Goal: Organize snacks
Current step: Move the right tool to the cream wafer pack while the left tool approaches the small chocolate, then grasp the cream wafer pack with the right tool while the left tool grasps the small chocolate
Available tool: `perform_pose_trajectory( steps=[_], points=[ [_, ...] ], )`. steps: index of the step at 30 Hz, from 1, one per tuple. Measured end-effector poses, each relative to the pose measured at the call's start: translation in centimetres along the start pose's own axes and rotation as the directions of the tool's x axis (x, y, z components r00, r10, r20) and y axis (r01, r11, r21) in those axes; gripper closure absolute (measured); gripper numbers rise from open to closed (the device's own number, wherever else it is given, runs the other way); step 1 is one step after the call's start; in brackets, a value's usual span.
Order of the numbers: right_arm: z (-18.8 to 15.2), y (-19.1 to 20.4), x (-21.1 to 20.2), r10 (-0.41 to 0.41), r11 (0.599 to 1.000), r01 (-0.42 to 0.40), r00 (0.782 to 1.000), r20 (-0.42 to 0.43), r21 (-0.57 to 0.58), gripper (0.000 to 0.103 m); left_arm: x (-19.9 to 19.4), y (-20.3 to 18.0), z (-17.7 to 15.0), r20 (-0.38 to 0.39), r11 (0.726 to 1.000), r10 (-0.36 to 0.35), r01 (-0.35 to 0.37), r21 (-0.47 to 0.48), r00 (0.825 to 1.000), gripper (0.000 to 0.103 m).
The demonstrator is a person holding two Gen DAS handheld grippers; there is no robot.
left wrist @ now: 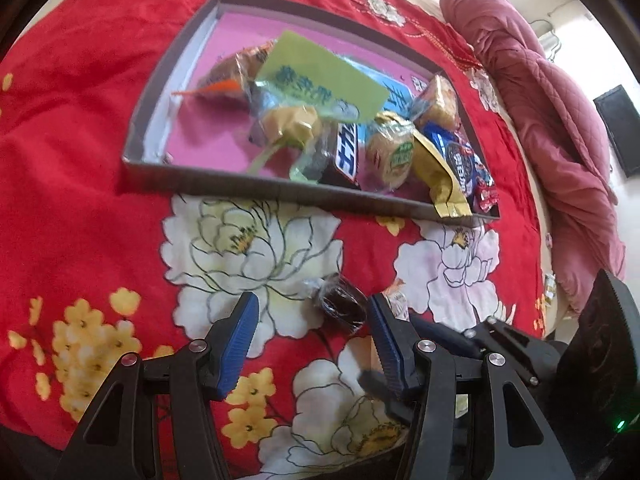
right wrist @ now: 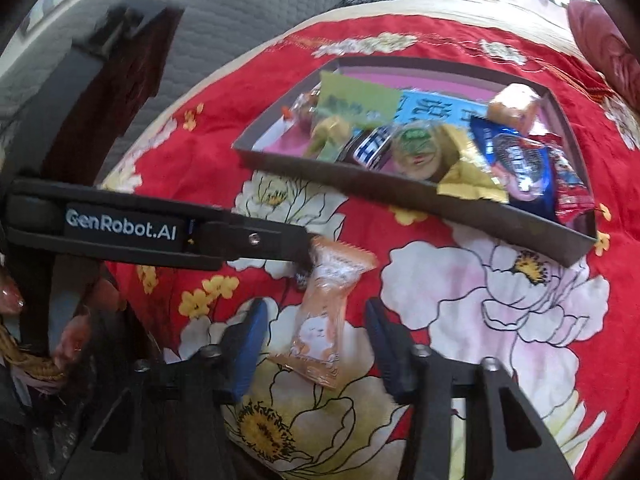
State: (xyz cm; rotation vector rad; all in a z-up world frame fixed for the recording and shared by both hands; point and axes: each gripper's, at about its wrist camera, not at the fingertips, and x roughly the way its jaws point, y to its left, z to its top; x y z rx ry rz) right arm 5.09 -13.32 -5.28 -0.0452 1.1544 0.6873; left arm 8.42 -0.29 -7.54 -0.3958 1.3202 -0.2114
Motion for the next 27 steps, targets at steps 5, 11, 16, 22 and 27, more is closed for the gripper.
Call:
perform_pose_trajectory(
  steps=[5, 11, 16, 22, 27],
  points=[
    [-0.4, -0.7, -0.1, -0.063, 0.998, 0.063, 0.998, -0.001, 0.002, 0.073, 1.1, -0.5, -0.3, -0.019, 1.000, -0.013, 0.013, 0.001, 1.000, 0.045],
    [-0.4, -2.4, -1.0, -0.115, 0.992, 0.114, 0.993, 0.010, 0.046, 0.078, 1.9, -1.1, -0.2, -0.014, 1.000, -0.004, 0.004, 0.008, 1.000, 0.056],
    [-0.2, -2.8, -1.0, -0.113, 0.992, 0.112, 0.994, 0.016, 0.061, 0.079, 2.3, -1.9, -0.2, -0.007, 0.999, 0.005, -0.004, 0.040, 1.000, 0.066],
    [0.2, -3.0, -2.2, -0.062, 0.995, 0.056, 0.996, 0.069, 0.085, 0.082, 0.6, -2.3, 0.0, 0.037, 0.998, -0.006, 0.004, 0.055, 0.999, 0.066],
    [0.8, -3.3, -4.1, -0.031, 0.995, 0.016, 0.988, 0.152, 0.102, 0.083, -2.0, -2.7, 1.0, 0.110, 0.997, -0.005, -0.004, 0.080, 0.994, 0.066]
  ],
)
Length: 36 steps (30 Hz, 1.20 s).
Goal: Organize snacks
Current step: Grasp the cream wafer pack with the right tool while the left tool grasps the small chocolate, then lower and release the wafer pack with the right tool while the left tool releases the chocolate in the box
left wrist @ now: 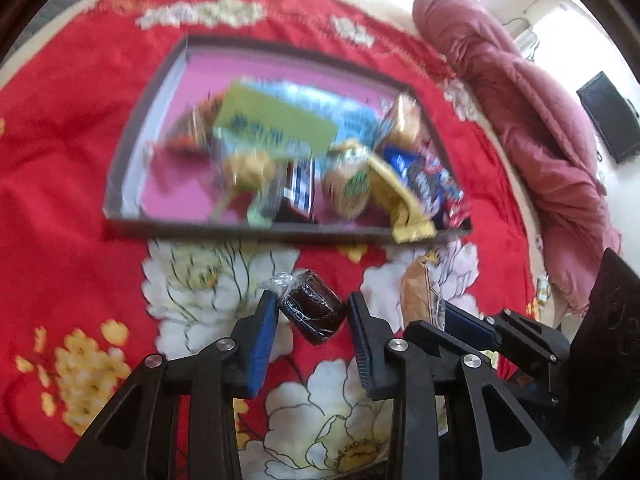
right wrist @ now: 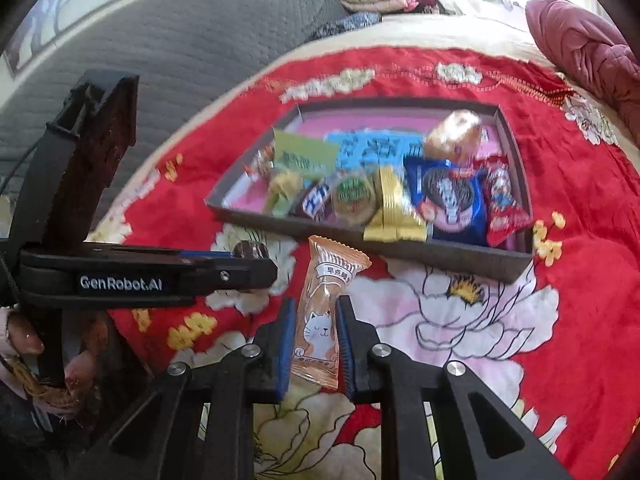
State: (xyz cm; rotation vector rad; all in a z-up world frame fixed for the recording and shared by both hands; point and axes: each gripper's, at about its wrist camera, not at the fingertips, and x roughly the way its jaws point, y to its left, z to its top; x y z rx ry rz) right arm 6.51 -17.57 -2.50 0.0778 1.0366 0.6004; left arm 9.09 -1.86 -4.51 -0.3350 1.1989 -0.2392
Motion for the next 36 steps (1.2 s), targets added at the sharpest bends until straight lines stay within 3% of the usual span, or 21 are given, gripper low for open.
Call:
perform_pose_trajectory(
  steps=[5, 16, 26, 36],
  points=[
    [1.2, -1.0, -1.1, 0.015, 0.999, -0.017, 0.997, 0.069, 0.029, 0.083, -1.2, -0.6, 2.0, 0.060, 1.000, 0.018, -0.019, 0.019, 0.998, 0.066],
    [4.9, -5.6, -1.3, -0.054, 0.993, 0.037, 0.986, 0.155, 0.110, 0.082, 0.9, -0.8, 5.3, 0.095, 0.997, 0.071, -0.073, 0.025, 0.993, 0.066],
    [5.8, -8.3, -0.6, -0.096, 0.982, 0.068, 0.983, 0.157, 0.175, 0.082, 2.7, -1.6, 5.9, 0.112, 0.989, 0.126, -0.134, 0.061, 0.986, 0.066],
    [6.5, -9.4, 1.5, -0.144, 0.977, 0.121, 0.982, 0.122, 0.177, 0.082, 2.9, -1.6, 6.1, 0.110, 0.988, 0.134, -0.142, 0.065, 0.985, 0.066]
  ],
)
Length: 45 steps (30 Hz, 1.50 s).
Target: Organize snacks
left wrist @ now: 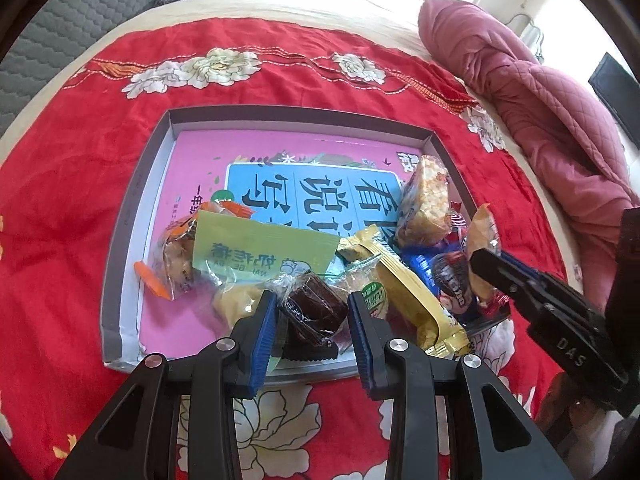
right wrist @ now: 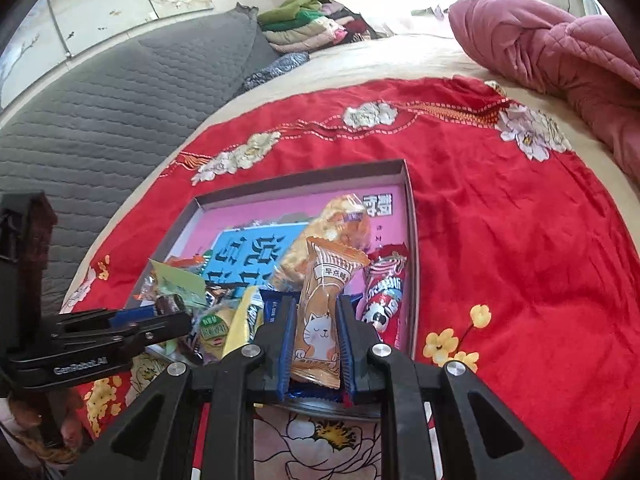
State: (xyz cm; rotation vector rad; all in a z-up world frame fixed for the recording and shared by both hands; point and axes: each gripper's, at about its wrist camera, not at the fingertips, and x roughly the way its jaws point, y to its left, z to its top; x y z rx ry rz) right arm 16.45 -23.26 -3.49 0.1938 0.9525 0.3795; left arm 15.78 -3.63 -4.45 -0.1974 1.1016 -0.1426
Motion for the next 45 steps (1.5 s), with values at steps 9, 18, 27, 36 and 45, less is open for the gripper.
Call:
perform_pose_trajectory(
  steps=[9, 18, 27, 36, 45],
  points=[
    [-0.1, -0.3, -0.2, 0.004, 1.000, -0.004, 1.000, 0.011, 0.026, 0.082, -0.1, 0.0, 0.0, -0.004, 1.000, 0.000, 0.000, -0.002, 1.000, 0.065],
    [0.2, -0.2, -1.0, 0.005, 1.000, -0.006, 0.999, 0.032, 0.021, 0.081, -0.8, 0.1, 0.1, 0.010, 1.000, 0.008, -0.008, 0.004, 1.000, 0.063],
    [0.3, 0.2, -1.6, 0.014, 1.000, -0.015, 0.998, 0.053, 0.009, 0.073, -1.7, 0.0, 0.1, 0.023, 1.000, 0.014, -0.014, 0.005, 1.000, 0.050],
    [-0.1, 1.6, -3.1, -0.012, 0.998, 0.017, 0.995, 0.095, -0.053, 0.070, -3.3, 0.0, -0.5, 0.047, 1.000, 0.028, -0.028, 0.004, 0.999, 0.044],
    [-2.0, 5.1, -5.8, -0.057, 0.981, 0.084, 0.987, 0.153, -0.176, 0.044, -5.7, 0.5, -3.3, 0.055, 0.999, 0.041, -0.042, 0.018, 0.998, 0.035]
  ],
)
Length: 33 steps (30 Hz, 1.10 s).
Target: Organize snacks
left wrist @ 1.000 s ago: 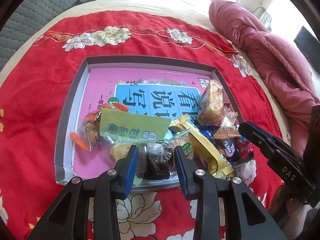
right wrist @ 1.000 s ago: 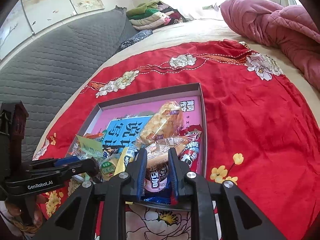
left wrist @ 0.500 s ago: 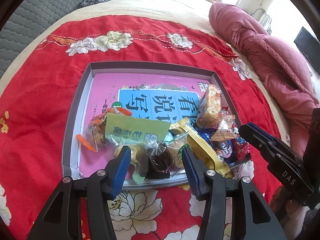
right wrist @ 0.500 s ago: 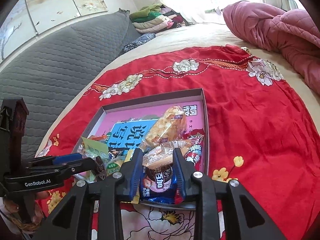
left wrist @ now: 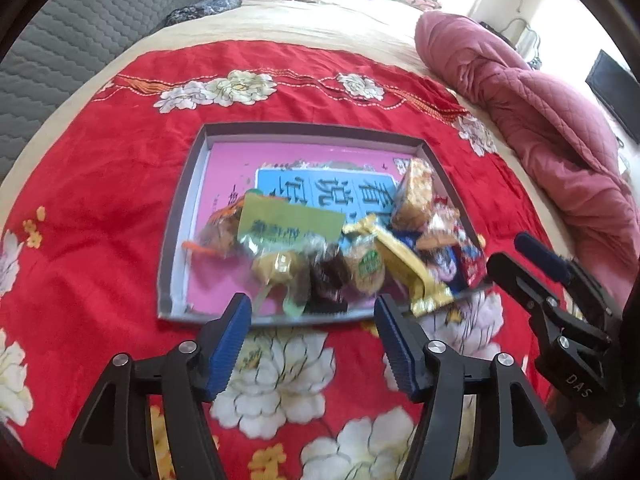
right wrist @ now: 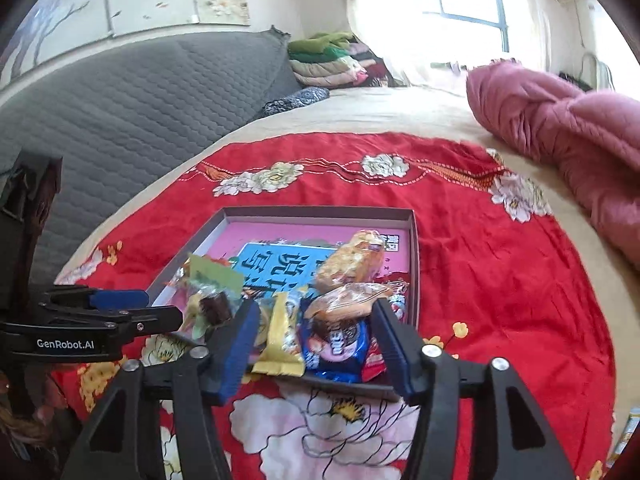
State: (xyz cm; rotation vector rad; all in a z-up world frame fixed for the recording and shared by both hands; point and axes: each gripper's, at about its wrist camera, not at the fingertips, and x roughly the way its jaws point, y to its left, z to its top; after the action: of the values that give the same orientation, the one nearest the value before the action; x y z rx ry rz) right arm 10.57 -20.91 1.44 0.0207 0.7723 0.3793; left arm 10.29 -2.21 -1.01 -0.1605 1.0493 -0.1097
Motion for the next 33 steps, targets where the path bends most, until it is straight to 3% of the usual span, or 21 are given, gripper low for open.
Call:
perform_pose_trajectory(
  steps=[5, 16, 33],
  points=[
    [-0.7, 2.5, -1.7, -0.014, 0.999, 0.015, 1.000, 0.018, -0.041, 0.030, -1.1, -0.1, -2.2, -0.015, 1.000, 0.014, -0.014, 0.025, 1.000, 0.034],
    [-3.3, 2.7, -3.8, -0.076, 0.993, 0.082, 0.995, -0.072, 0.088, 0.025, -2.9, -0.4, -5.5, -0.029, 0.999, 0.023, -0.022, 0.042, 0.999, 0.032],
    [-5.2, 4.2, -5.4, -0.130, 0.984, 0.145, 0.982, -0.137, 0.104, 0.023, -3.8, 0.4, -6.1, -0.039, 0.999, 0.037, -0.036, 0.025, 0.999, 0.032]
  ],
)
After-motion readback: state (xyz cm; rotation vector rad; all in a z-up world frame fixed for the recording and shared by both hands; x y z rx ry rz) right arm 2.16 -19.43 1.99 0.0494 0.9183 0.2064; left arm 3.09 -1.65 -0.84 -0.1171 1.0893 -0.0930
